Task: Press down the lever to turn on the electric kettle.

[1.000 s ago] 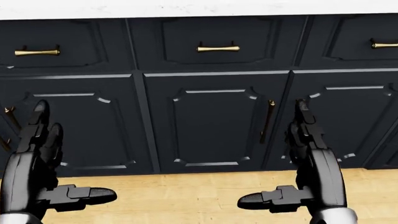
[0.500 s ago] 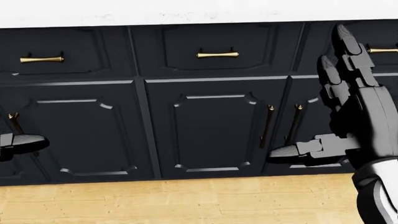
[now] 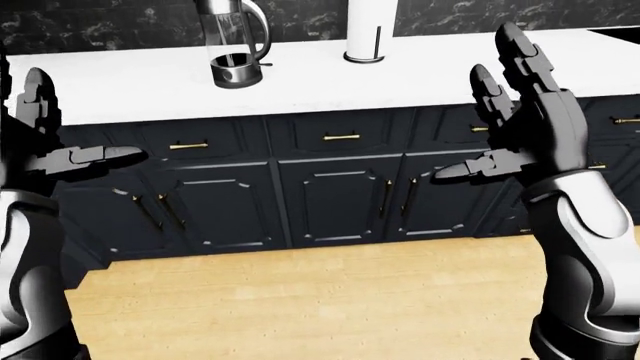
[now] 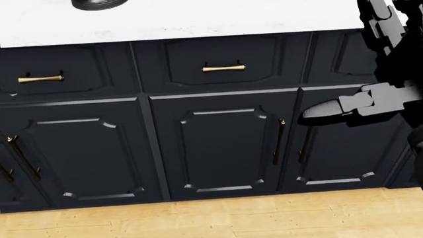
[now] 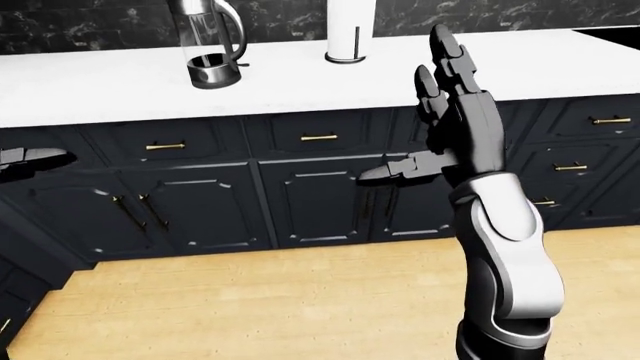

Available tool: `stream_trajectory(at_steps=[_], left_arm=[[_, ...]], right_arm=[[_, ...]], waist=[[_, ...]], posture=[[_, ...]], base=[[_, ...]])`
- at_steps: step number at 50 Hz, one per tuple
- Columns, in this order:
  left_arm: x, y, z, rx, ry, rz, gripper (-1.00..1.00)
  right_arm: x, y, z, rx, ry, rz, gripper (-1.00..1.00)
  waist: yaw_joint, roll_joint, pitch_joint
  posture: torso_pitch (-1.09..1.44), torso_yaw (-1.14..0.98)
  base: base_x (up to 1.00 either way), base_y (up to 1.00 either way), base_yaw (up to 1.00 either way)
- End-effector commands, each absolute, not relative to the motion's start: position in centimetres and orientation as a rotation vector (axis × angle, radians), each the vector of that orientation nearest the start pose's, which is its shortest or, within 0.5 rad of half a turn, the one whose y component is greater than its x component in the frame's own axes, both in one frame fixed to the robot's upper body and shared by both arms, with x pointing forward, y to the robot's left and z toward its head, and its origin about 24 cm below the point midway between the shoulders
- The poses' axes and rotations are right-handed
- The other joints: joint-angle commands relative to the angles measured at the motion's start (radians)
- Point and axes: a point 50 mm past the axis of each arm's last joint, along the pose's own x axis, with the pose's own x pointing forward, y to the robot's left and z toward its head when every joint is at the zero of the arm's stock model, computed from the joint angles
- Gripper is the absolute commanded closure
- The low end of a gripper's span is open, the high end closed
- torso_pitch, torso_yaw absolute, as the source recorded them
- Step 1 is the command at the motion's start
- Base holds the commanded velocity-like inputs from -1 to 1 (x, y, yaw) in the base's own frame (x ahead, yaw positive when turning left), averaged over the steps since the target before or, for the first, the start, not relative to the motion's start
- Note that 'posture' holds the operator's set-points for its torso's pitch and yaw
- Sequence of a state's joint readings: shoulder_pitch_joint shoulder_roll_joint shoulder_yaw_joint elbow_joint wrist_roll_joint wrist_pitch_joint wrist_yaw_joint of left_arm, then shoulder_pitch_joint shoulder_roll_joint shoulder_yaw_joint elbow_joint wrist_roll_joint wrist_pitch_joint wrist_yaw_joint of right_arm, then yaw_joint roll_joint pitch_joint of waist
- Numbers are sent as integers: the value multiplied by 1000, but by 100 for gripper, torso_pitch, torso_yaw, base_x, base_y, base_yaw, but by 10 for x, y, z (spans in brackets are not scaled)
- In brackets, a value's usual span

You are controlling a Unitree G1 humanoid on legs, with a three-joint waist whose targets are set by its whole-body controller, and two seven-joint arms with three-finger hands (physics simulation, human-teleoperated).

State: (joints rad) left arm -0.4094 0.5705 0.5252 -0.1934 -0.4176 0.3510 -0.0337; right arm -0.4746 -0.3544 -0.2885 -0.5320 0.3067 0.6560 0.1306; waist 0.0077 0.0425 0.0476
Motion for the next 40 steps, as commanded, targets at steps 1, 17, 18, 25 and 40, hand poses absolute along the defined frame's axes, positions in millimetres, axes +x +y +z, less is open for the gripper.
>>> stream_trajectory(at_steps=[1, 17, 18, 25, 40], left_arm=[[259, 307, 267, 74, -564, 261, -100], [250, 323, 284, 71, -598, 315, -100], [250, 323, 283, 69, -596, 316, -100], [249, 326, 282, 65, -590, 324, -100], [248, 324, 282, 77, -590, 317, -100]], right_arm=[[265, -204, 264, -102, -479, 95, -100], [263, -203, 287, -113, -527, 111, -100], [263, -203, 288, -113, -528, 110, -100], [263, -202, 293, -106, -533, 120, -100], [263, -202, 294, -111, -536, 123, -100]], waist=[[-5, 1, -17], [-24, -22, 0], [-27, -4, -5], [-10, 31, -6], [-19, -58, -13]], posture=[[0, 0], [0, 0], [0, 0], [0, 0], [0, 0]], base=[[28, 0, 0], [30, 11, 0], [31, 18, 0], [31, 27, 0], [28, 26, 0]])
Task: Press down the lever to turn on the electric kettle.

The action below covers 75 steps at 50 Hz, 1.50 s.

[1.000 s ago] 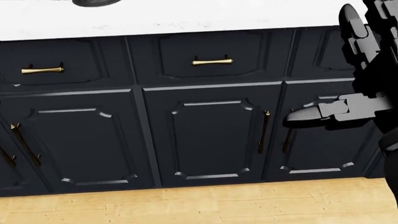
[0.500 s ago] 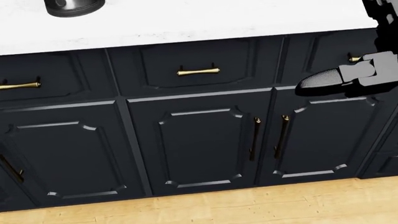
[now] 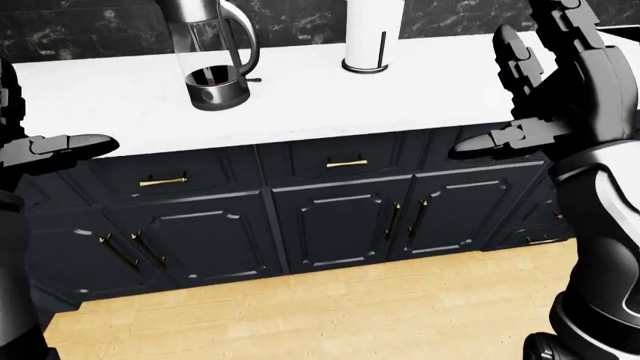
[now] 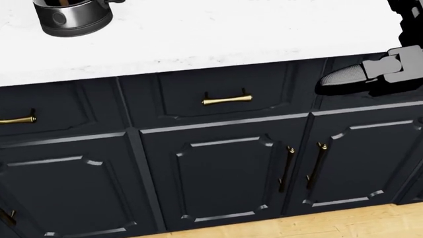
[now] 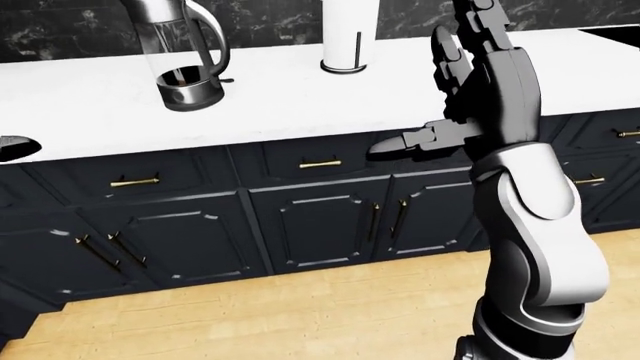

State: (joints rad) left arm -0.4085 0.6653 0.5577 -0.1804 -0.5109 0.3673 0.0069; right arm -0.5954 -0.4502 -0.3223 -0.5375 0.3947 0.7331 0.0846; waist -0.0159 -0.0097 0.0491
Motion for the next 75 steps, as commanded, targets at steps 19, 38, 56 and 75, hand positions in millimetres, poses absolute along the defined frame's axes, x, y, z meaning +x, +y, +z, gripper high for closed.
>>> stream_trajectory(at_steps=[19, 38, 56, 75], left_arm=[[245, 325, 284, 73, -592, 320, -100], [242, 327, 291, 60, -599, 327, -100], [239, 333, 292, 52, -595, 348, -100], [239, 332, 291, 65, -598, 349, -100]], right_arm=[[263, -205, 297, -104, -540, 118, -100], [264, -206, 304, -99, -548, 114, -100], [262, -208, 306, -95, -553, 111, -100], [262, -208, 310, -101, -562, 113, -100]], waist=[[31, -32, -22], [15, 73, -21], [5, 21, -13], [20, -2, -19]], posture=[[0, 0], [0, 0], [0, 0], [0, 0]], base=[[27, 22, 0], [24, 22, 0], [16, 23, 0], [15, 21, 0]])
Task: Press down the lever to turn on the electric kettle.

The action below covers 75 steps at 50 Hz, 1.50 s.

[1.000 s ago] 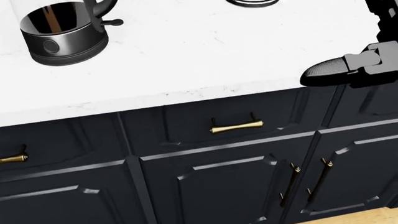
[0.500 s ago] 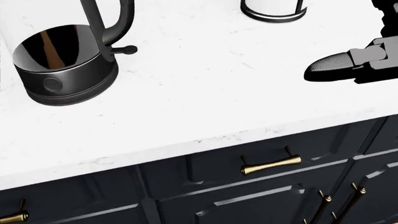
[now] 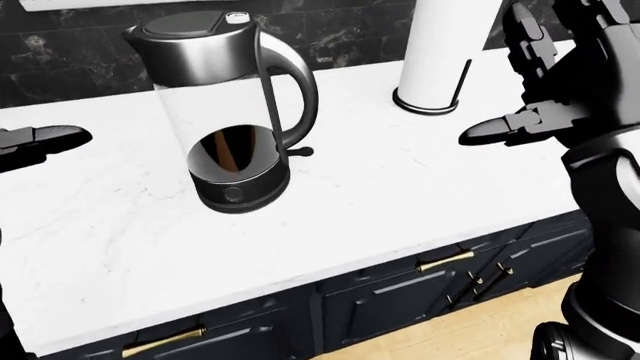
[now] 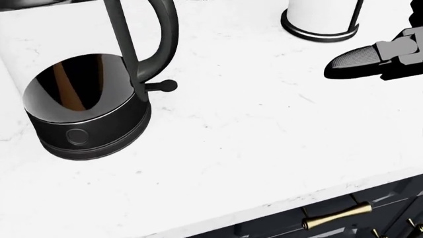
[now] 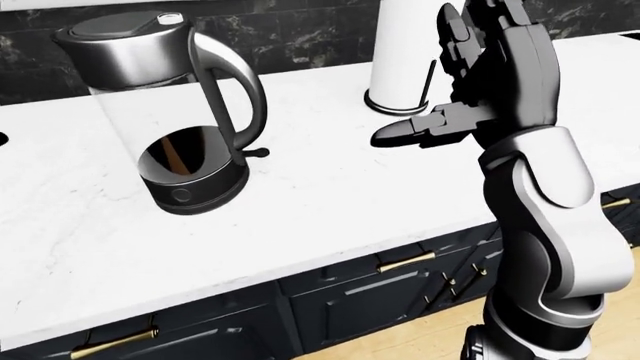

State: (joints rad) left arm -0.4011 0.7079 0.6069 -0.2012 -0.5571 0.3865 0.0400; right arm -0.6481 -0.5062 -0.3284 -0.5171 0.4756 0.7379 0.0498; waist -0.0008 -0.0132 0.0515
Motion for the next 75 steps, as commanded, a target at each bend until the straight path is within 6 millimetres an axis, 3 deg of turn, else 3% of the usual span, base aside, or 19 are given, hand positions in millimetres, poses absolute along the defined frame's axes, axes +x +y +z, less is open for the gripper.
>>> stream_trajectory(at_steps=[1, 5, 9, 10, 17, 22, 23, 29, 31, 33, 34, 35, 39, 44, 47, 50, 51, 60, 75], left_arm=[[239, 332, 292, 64, -598, 349, -100], [239, 332, 292, 65, -600, 350, -100], [239, 332, 292, 65, -601, 350, -100], [238, 332, 293, 64, -601, 350, -100], [238, 335, 291, 65, -601, 360, -100], [237, 337, 292, 65, -603, 365, -100], [237, 337, 292, 66, -603, 365, -100], [236, 336, 293, 65, -605, 362, -100], [236, 336, 294, 63, -605, 362, -100], [236, 336, 294, 62, -606, 363, -100], [237, 336, 294, 62, -607, 365, -100], [237, 336, 294, 58, -607, 367, -100], [238, 337, 290, 56, -600, 370, -100], [240, 341, 286, 39, -557, 377, -100], [241, 344, 285, 22, -555, 387, -100], [242, 347, 283, 24, -543, 407, -100], [242, 348, 283, 21, -539, 415, -100], [240, 349, 282, 16, -534, 419, -100], [238, 347, 284, 13, -536, 410, -100]], right_arm=[[262, -208, 309, -101, -563, 113, -100], [262, -208, 310, -102, -565, 112, -100], [266, -212, 307, -77, -535, 87, -100], [267, -214, 308, -56, -519, 85, -100], [274, -220, 309, -51, -514, -6, -100], [273, -220, 306, -37, -503, 43, -100], [275, -221, 305, -32, -490, 34, -100], [276, -223, 307, -21, -488, 18, -100], [280, -224, 308, -13, -471, -13, -100], [284, -226, 306, -54, -452, -60, -100], [287, -227, 304, -54, -424, -73, -100], [287, -226, 304, -47, -424, -62, -100], [292, -225, 304, -79, -400, -90, -100], [293, -215, 305, -136, -380, 4, -100], [295, -210, 309, -143, -379, 43, -100], [298, -206, 311, -174, -378, 57, -100], [299, -204, 311, -190, -378, 65, -100], [316, -195, 313, -169, -354, 111, -100], [343, -187, 297, -218, -305, 138, -100]], waist=[[1, 8, -24], [-4, 6, -29], [-20, 48, -14], [-20, 74, -17], [-2, 18, -4], [4, 24, -18], [25, 30, -34], [29, 30, -13], [31, 7, -7], [0, -52, -4], [-18, -61, 12], [0, -29, 6], [14, -36, -16], [6, -6, 0], [-6, 26, 0], [-20, 74, -7], [-17, 58, 1], [-9, 42, -16], [-2, 48, -28]], posture=[[0, 0], [0, 0], [0, 0], [0, 0], [0, 0], [0, 0], [0, 0], [0, 0], [0, 0], [0, 0], [0, 0], [0, 0], [0, 0], [0, 0], [0, 0], [0, 0], [0, 0], [0, 0], [0, 0]], base=[[16, 6, 0], [15, 6, 0], [5, 2, 0], [0, 0, 0], [0, 0, 0], [0, 0, 0], [0, 0, 70], [0, 0, 100], [0, 0, 100], [0, 0, 54], [0, 0, 0], [0, 0, 0], [0, 0, 0], [0, 0, 0], [0, 0, 0], [0, 0, 0], [0, 0, 0], [0, 0, 0], [0, 0, 0]])
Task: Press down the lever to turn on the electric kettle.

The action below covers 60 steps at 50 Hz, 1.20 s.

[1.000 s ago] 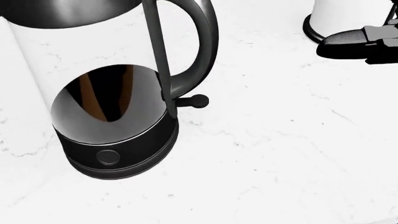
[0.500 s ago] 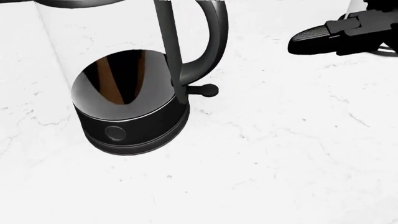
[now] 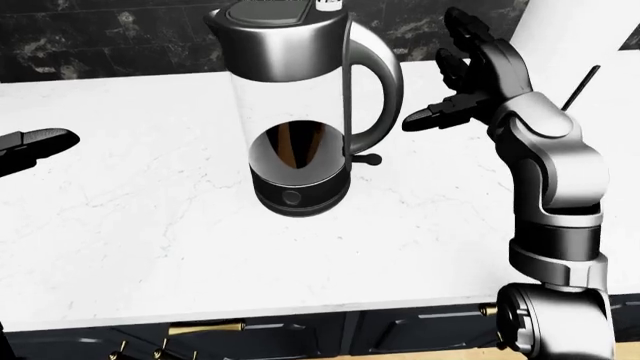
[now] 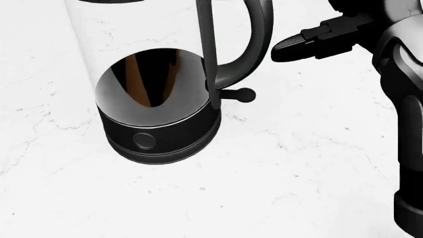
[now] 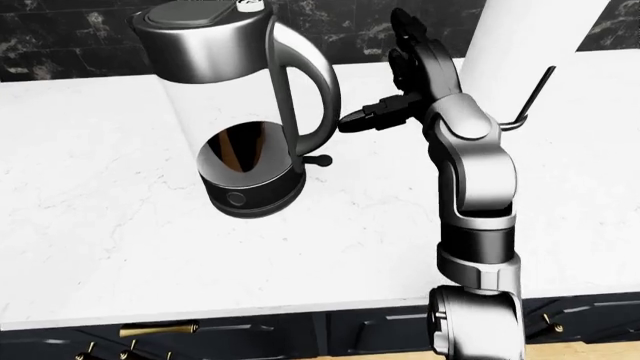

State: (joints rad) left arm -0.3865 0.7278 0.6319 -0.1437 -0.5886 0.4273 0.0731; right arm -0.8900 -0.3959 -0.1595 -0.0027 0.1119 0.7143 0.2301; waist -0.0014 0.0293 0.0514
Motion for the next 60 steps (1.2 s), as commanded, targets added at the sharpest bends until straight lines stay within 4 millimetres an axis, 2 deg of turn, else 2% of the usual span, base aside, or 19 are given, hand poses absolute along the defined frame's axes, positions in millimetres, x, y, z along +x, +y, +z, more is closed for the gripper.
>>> stream_trajectory(at_steps=[1, 18, 49, 60], left_arm=[[238, 347, 284, 12, -535, 410, -100], [239, 348, 284, 11, -537, 413, -100], [238, 350, 284, 15, -537, 418, -100], [238, 350, 284, 13, -537, 419, -100]], right_arm=[[344, -186, 296, -225, -304, 141, -100], [374, -193, 269, -260, -235, 125, -100], [389, -170, 245, -240, -141, 196, -100], [390, -160, 248, -225, -141, 207, -100]], waist=[[-1, 6, -29], [-11, 15, -31], [-13, 22, -27], [-12, 25, -29]], posture=[[0, 0], [0, 0], [0, 0], [0, 0]], base=[[0, 0, 0], [0, 0, 0], [0, 0, 0], [0, 0, 0]])
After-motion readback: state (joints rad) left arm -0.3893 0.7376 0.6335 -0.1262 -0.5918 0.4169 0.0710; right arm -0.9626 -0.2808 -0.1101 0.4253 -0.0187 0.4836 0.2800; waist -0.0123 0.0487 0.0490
